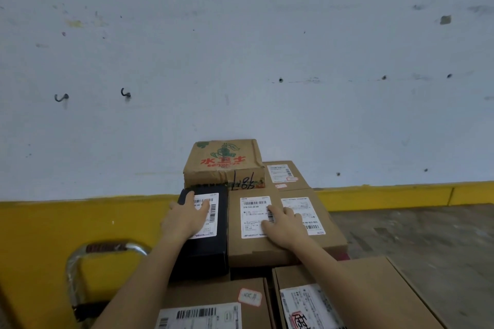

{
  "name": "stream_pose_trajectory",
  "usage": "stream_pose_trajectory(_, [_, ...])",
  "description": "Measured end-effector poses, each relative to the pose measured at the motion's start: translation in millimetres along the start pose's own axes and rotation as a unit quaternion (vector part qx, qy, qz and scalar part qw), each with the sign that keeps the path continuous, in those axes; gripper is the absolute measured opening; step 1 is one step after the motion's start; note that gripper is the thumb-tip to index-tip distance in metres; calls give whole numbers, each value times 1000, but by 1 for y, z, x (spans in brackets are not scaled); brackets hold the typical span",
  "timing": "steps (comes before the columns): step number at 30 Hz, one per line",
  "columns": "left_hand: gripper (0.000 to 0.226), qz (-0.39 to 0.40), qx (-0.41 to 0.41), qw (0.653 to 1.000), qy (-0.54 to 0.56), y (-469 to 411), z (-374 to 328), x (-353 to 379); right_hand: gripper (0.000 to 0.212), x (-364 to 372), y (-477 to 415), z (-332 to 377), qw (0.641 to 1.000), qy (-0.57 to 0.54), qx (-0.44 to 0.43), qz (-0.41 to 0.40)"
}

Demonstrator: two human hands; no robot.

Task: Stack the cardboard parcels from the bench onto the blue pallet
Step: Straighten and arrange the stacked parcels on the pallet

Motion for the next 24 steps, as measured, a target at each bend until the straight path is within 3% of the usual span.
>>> stream_pose_trajectory(15, [65,-4,-3,1000,18,-7,3,1,59,1,2,4,1000,5,1,2])
stream_pose_trajectory(20, [62,6,16,989,144,-5,6,-11,53,-22,2,3,997,-65,-24,33])
stream_pose_trajectory(24, [60,-13,22,976,215,-4,30,-22,52,-70,2,-31,991,-130,-23,-37])
Point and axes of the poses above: each hand's wrist, its own y-axis away from the middle knuckle, its own x-axis out of the palm, z = x × y, the point moved 4 cm from there along -y, towards the middle knuckle, and after that the axes turned 8 degrees about -y, right-handed, at the moved point
